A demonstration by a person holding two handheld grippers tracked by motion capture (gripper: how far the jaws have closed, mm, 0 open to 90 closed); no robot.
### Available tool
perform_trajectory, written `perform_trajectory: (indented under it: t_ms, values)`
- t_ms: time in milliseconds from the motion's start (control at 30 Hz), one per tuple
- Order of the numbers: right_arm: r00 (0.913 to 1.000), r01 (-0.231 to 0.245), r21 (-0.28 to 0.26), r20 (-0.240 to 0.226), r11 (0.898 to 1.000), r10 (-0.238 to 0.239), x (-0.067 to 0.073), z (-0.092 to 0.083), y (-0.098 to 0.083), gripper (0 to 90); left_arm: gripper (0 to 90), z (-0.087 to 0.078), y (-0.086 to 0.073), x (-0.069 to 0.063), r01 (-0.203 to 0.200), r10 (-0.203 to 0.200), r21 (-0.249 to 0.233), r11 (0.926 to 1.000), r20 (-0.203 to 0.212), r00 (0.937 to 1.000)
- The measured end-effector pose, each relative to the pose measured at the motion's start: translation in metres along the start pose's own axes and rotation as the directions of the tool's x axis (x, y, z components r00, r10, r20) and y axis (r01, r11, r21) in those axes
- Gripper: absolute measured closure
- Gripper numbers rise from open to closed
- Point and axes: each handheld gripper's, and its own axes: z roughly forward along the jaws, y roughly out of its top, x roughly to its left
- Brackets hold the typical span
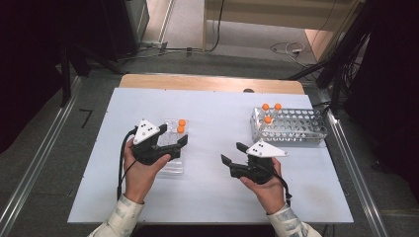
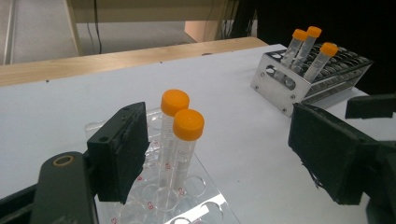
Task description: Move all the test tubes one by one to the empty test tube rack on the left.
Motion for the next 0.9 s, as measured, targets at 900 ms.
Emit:
perform_trajectory:
  t_ms: [900]
  values:
    - [0.9393, -0.109, -0.058, 0.321, 0.992, 0.122, -0.077, -0.006, -0.006, 24.8, 19.4, -0.004, -0.005, 0.001, 0.023, -0.024, 0.010, 0.9997, 0.008, 0.9997]
